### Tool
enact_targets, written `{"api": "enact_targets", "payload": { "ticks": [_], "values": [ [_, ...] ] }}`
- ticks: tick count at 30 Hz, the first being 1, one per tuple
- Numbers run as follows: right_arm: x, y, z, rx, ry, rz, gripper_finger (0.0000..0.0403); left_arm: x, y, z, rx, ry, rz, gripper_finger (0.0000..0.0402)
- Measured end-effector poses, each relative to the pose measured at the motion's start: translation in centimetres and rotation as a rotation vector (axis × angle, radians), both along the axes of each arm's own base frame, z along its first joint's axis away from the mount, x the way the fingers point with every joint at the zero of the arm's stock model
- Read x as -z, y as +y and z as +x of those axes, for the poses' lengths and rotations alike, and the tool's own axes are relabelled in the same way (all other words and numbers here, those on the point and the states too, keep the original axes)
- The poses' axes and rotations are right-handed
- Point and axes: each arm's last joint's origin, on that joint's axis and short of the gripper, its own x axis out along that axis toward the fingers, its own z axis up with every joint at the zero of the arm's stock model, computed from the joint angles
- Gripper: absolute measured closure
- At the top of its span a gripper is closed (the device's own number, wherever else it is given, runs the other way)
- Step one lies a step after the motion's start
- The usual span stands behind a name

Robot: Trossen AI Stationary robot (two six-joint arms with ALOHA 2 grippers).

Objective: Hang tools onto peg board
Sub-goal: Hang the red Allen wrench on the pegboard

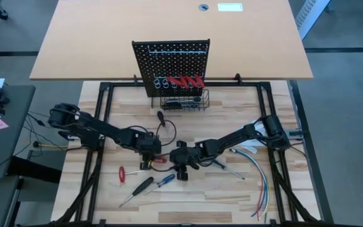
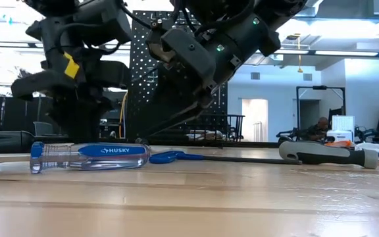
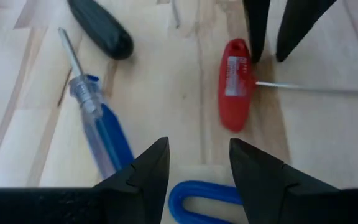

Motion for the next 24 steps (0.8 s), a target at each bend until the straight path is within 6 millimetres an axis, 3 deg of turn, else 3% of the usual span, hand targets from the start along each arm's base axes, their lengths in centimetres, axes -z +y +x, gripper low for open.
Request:
{"api": "enact_targets", "payload": {
  "ticks": [4, 7, 13, 18, 24],
  "values": [
    [0.0, 0.1, 0.0, -0.005, 0.002, 0.002, 0.023, -0.4, -1.0, 0.1, 0.006, -0.026, -0.083, 0.0332],
    [0.0, 0.0, 0.0, -0.002, 0.005, 0.0, 0.023, -1.9, -2.0, 0.0, 0.042, -0.123, -0.131, 0.0332],
    [0.1, 0.0, -0.1, 0.005, 0.012, -0.009, 0.023, -3.8, -3.1, -0.3, 0.174, -0.247, -0.071, 0.0332],
    [0.1, 0.0, -0.1, 0.005, 0.017, -0.012, 0.023, -3.0, -2.7, -0.5, 0.175, -0.208, -0.038, 0.032],
    [0.2, 0.0, -0.1, 0.006, 0.017, -0.015, 0.023, -1.2, -2.3, -1.7, 0.148, -0.158, -0.043, 0.0272]
  ]
}}
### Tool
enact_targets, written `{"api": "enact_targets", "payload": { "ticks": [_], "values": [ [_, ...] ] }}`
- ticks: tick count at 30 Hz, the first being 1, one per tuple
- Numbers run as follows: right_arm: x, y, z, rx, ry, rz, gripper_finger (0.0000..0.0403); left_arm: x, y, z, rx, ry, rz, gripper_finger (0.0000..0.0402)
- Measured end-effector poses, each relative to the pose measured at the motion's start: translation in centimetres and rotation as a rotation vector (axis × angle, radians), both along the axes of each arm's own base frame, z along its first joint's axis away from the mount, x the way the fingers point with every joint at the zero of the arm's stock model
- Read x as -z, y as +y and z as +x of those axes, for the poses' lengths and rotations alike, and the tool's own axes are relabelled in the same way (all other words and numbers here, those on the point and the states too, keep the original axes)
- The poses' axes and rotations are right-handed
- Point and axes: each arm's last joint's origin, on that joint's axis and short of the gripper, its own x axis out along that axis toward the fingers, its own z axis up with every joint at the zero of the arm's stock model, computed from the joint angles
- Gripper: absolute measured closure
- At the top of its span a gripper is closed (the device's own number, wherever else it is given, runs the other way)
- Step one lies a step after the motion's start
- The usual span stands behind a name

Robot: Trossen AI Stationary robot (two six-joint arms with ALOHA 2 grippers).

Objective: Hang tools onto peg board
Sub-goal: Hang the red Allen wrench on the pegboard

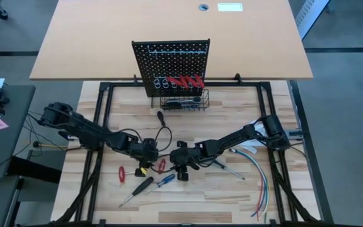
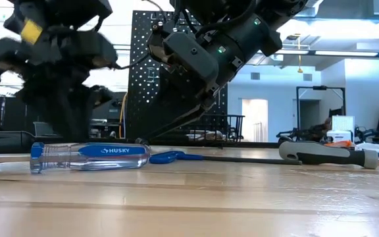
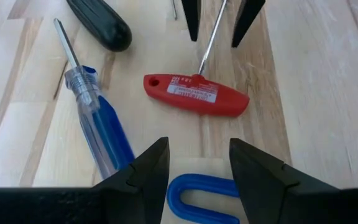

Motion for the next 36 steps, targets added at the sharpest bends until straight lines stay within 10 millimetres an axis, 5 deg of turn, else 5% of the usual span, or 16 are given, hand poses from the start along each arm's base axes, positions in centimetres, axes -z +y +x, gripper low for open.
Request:
{"api": "enact_targets", "payload": {
  "ticks": [12, 26, 36],
  "values": [
    [0.0, 0.0, 0.0, 0.0, 0.004, -0.001, 0.023, 2.6, 0.4, -1.6, -0.022, -0.064, 0.007, 0.0278],
    [0.0, 0.0, 0.0, 0.001, 0.004, -0.001, 0.023, 2.7, 0.4, -1.5, -0.019, -0.101, 0.005, 0.0393],
    [-0.1, 1.0, -0.1, -0.043, -0.021, -0.052, 0.023, 1.9, 0.4, -0.9, -0.085, -0.204, 0.02, 0.04]
  ]
}}
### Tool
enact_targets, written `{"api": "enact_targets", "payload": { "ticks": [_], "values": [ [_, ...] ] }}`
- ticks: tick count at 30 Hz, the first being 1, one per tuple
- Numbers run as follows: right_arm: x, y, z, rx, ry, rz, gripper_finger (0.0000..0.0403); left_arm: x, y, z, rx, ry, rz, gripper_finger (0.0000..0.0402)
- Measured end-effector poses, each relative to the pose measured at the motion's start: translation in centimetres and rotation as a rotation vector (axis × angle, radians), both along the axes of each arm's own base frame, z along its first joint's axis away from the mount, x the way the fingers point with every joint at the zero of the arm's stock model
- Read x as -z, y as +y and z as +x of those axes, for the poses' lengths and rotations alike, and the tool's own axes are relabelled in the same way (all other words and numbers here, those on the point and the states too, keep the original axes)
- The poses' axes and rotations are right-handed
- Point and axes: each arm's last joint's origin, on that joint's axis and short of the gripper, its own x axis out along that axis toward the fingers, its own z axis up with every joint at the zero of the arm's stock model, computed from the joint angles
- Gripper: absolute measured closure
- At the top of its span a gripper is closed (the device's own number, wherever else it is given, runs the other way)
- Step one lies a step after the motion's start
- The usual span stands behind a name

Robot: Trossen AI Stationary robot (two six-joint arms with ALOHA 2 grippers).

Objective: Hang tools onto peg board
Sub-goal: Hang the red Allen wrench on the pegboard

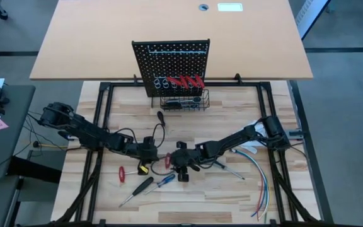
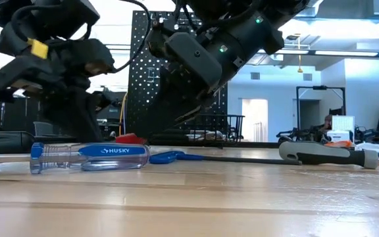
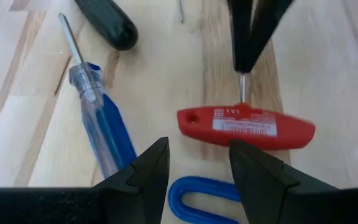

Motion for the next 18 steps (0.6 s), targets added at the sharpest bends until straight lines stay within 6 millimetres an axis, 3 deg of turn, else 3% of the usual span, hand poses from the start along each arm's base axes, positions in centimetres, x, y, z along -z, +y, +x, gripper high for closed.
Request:
{"api": "enact_targets", "payload": {
  "ticks": [7, 14, 18],
  "values": [
    [-0.6, 2.1, -0.8, 0.039, -0.035, -0.193, 0.023, -2.0, 0.6, -1.2, -0.07, -0.151, 0.041, 0.0401],
    [-1.3, 2.4, -1.5, 0.145, -0.04, -0.384, 0.023, -3.0, 2.3, -5.9, -0.118, -0.432, -0.042, 0.0401],
    [-1.5, 2.0, -1.3, 0.15, -0.064, -0.41, 0.023, -3.6, 2.5, -8.0, -0.005, -0.659, -0.151, 0.0401]
  ]
}}
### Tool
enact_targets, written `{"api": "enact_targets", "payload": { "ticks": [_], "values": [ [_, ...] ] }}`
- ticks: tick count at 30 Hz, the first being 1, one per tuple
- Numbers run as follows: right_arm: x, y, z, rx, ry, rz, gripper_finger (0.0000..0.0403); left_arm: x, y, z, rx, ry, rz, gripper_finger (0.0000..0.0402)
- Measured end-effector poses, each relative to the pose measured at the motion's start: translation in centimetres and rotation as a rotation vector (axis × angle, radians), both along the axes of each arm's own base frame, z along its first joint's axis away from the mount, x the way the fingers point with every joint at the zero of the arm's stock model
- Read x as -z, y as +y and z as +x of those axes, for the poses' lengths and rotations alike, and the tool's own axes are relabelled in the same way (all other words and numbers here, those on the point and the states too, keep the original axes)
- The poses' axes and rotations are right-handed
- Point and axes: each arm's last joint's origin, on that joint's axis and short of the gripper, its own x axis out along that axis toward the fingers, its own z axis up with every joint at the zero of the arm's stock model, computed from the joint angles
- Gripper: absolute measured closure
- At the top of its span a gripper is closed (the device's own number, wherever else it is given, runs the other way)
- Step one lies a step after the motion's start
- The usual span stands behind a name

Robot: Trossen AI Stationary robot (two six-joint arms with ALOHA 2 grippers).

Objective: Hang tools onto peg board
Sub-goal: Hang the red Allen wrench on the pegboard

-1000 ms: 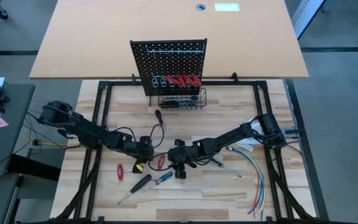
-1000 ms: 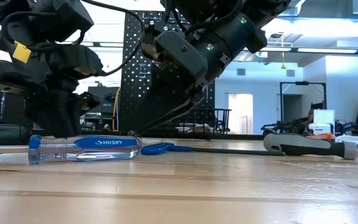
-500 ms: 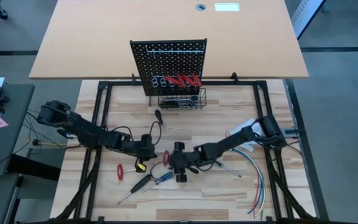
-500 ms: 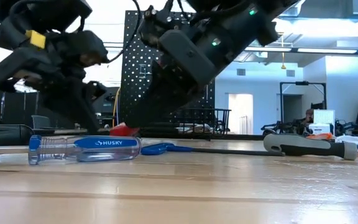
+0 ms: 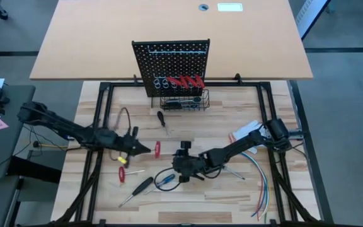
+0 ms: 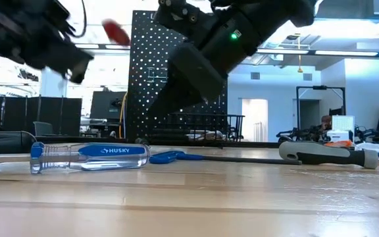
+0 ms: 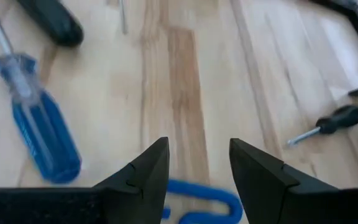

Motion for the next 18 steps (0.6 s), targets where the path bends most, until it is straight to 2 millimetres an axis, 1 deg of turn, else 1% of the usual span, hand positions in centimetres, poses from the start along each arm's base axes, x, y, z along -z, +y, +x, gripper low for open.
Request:
{"api": "enact_targets", "payload": {
  "ticks": [4, 6, 9, 10, 12, 15, 17, 18],
  "values": [
    [-0.9, -1.4, 1.1, -0.004, -0.101, -0.023, 0.023, -1.4, -0.1, -1.4, 0.149, -0.227, -0.025, 0.0401],
    [-1.7, -2.1, 1.9, -0.011, -0.18, -0.05, 0.023, -2.3, -0.1, -1.8, 0.202, -0.303, -0.013, 0.0401],
    [-3.2, -3.3, 2.8, -0.047, -0.292, -0.152, 0.023, -4.2, -0.2, -2.1, 0.252, -0.408, 0.023, 0.0401],
    [-4.0, -3.6, 3.2, -0.051, -0.328, -0.185, 0.023, -4.9, -0.2, -2.2, 0.262, -0.443, 0.035, 0.0401],
    [-5.9, -4.2, 4.0, -0.007, -0.397, -0.243, 0.023, -6.6, -0.2, -2.3, 0.256, -0.516, 0.059, 0.0401],
    [-9.8, -4.9, 4.7, 0.039, -0.466, -0.337, 0.023, -9.0, -0.2, -2.4, 0.246, -0.596, 0.106, 0.0401],
    [-12.2, -5.1, 4.9, 0.026, -0.495, -0.397, 0.023, -10.4, -0.2, -2.2, 0.253, -0.603, 0.145, 0.0401],
    [-13.0, -5.1, 4.9, -0.002, -0.493, -0.432, 0.0229, -10.9, -0.2, -1.9, 0.25, -0.583, 0.162, 0.0401]
  ]
}}
